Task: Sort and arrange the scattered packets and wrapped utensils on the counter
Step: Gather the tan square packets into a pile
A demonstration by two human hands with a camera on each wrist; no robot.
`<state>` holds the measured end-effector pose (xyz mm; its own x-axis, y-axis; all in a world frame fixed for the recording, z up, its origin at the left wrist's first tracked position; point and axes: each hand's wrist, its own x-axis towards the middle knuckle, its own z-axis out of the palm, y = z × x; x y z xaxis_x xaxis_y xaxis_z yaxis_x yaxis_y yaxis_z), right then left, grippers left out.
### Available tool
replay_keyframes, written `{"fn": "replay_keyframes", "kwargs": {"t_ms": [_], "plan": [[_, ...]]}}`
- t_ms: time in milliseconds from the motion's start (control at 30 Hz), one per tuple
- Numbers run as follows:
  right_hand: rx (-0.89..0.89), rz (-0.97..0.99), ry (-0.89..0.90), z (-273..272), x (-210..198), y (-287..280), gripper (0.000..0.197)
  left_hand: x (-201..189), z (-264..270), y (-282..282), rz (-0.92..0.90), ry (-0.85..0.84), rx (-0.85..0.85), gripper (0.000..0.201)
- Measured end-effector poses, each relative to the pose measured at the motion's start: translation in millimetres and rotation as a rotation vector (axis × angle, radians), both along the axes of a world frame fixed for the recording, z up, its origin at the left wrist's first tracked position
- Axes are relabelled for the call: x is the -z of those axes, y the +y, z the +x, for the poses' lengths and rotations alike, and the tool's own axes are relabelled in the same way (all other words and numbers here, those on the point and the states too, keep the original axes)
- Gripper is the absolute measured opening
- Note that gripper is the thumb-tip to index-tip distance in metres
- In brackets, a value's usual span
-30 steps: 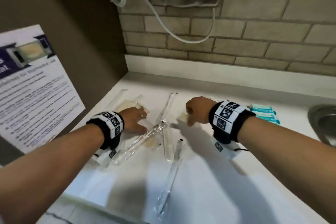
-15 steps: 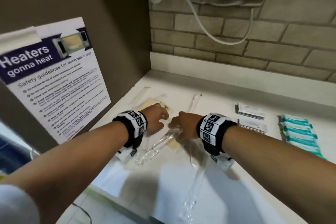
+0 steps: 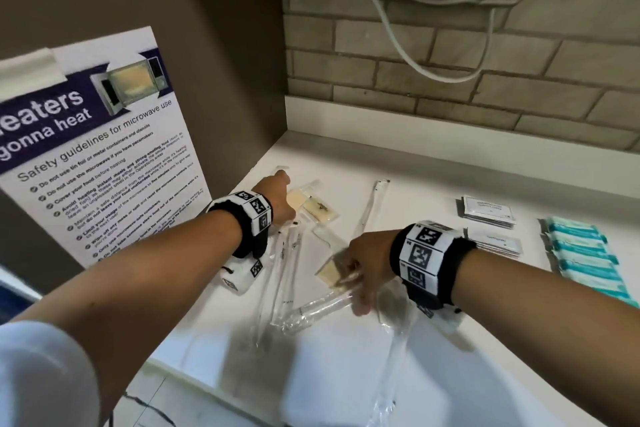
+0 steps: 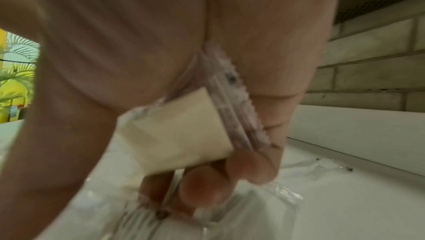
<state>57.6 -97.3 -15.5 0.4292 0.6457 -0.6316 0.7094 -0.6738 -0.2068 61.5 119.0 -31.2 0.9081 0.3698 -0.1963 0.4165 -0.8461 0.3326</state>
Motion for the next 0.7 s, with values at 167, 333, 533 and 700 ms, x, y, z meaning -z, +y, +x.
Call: {"fn": "replay_keyframes", "kwargs": {"t_ms": [167, 333, 533, 700], "plan": [[0.173, 0.099, -0.107, 11.8, -27.8, 11.8, 0.063, 1.0, -7.0, 16.7, -0.228, -0.146, -0.049, 0.04], [0.485, 0.461, 0.021, 39.1, -33.2, 34.6, 0.014, -6.4, -21.5, 27.4, -0.295, -0.262, 0.002, 0.019], [0.639, 0.668, 0.296, 67.2, -20.4, 54.4, 0.017, -17.7, -28.0, 40.7, -0.638, -0.333, -0.068, 0.01], [0.714, 0.721, 0.435, 69.8, -21.2, 72.2, 0.019, -18.7, -30.6, 46.9, -0.837, -0.337, -0.098, 0.013]]}}
